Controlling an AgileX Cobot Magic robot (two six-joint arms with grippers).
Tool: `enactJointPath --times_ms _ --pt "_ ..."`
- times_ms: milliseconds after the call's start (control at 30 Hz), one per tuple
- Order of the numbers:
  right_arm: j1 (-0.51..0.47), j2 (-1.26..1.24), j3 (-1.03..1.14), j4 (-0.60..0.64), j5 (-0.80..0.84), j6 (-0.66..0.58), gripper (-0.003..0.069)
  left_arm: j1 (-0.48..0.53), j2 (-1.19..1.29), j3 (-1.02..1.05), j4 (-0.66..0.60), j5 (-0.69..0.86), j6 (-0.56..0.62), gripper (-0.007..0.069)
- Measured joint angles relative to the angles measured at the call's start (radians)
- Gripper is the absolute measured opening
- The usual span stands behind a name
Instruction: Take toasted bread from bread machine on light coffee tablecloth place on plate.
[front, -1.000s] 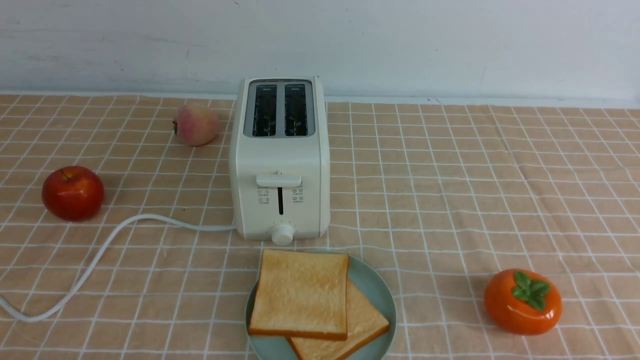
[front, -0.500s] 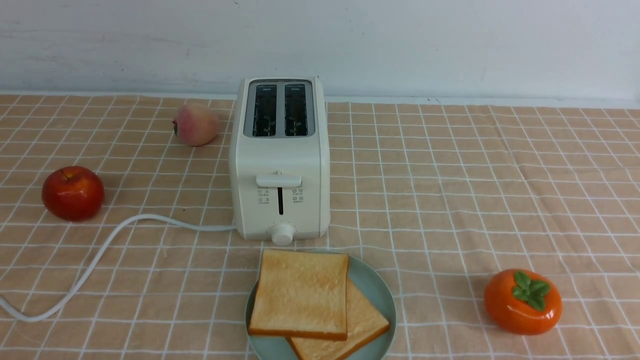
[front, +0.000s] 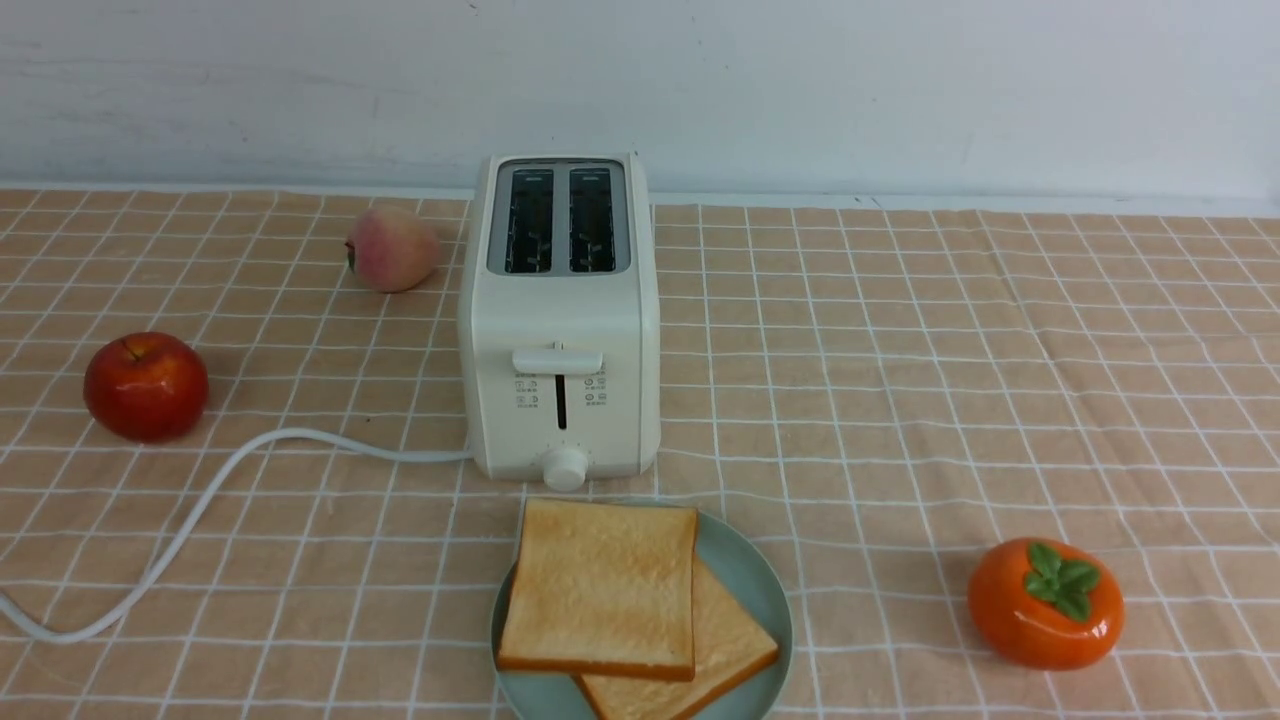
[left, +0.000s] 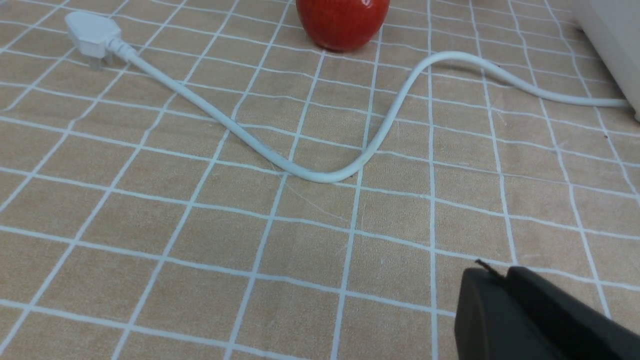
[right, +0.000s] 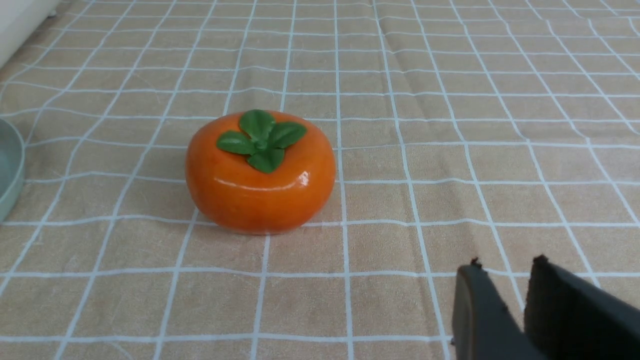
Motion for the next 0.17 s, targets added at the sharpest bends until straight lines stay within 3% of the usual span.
enactJointPath --times_ms 167 --pt "0.0 0.0 0.0 0.0 0.0 0.0 0.0165 0.0 0.0 0.0 0.0 0.0 0.0 0.0047"
